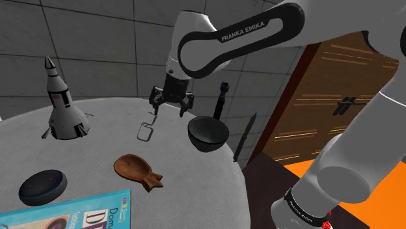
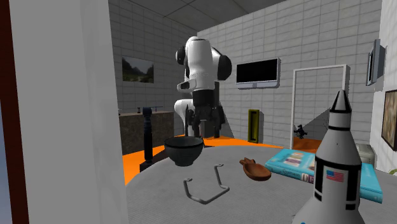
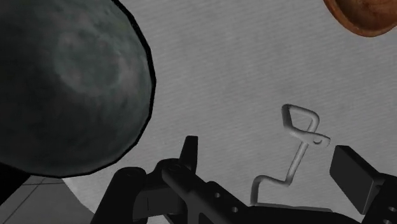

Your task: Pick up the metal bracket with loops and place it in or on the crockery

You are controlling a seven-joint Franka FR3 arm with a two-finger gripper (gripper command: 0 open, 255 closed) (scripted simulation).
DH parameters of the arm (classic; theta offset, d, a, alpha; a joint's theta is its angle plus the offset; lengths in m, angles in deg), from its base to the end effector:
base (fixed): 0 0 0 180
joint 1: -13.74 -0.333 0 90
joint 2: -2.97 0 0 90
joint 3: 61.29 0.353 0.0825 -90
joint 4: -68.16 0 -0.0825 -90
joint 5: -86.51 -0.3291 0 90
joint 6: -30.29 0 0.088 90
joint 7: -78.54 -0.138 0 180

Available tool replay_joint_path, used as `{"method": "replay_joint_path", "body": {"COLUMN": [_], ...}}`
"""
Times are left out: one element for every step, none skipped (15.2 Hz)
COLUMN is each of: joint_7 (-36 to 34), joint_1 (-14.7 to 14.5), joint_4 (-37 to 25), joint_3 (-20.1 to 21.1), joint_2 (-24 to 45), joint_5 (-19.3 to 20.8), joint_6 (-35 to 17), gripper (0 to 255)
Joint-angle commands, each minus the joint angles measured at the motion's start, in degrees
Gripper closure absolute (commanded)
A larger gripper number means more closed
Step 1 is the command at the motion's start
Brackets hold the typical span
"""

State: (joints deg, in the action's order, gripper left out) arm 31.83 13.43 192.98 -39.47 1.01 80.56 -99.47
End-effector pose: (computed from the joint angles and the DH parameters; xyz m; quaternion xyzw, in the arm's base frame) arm 0.4570 0.1929 0.4519 -0.9678 0.2421 -0.0287 0.0626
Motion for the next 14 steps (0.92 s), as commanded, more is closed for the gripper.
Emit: {"method": "replay_joint_path", "body": {"joint_7": [-4.9, -7.1, -9.4, -11.5, -13.6, -15.6, -17.4, -19.2, -20.8, -21.6, -21.7, -21.9, -22.0, -22.1], "joint_1": [-0.2, -0.6, -1.0, -1.6, -2.3, -3.0, -3.7, -4.5, -5.3, -5.8, -5.9, -6.1, -6.2, -6.3], "joint_4": [-3.5, -5.4, -7.4, -9.4, -11.6, -13.9, -16.2, -18.7, -21.2, -22.6, -22.5, -22.5, -22.4, -22.4], "joint_3": [0.6, 0.7, 0.6, 0.3, 0.0, -0.4, -0.9, -1.5, -2.0, -2.4, -2.5, -2.7, -2.8, -2.9], "joint_2": [5.2, 7.7, 10.1, 12.6, 15.0, 17.4, 19.8, 22.2, 24.6, 25.8, 26.3, 26.8, 27.3, 27.9], "joint_5": [3.0, 4.4, 5.9, 7.3, 8.7, 10.0, 11.1, 12.2, 13.1, 13.5, 13.7, 13.9, 14.1, 14.3], "joint_6": [-1.7, -2.1, -2.4, -2.6, -2.8, -2.8, -2.7, -2.5, -2.3, -2.1, -2.7, -3.2, -3.8, -4.3], "gripper": [0, 0, 0, 0, 0, 0, 0, 0, 0, 0, 0, 0, 0, 0]}}
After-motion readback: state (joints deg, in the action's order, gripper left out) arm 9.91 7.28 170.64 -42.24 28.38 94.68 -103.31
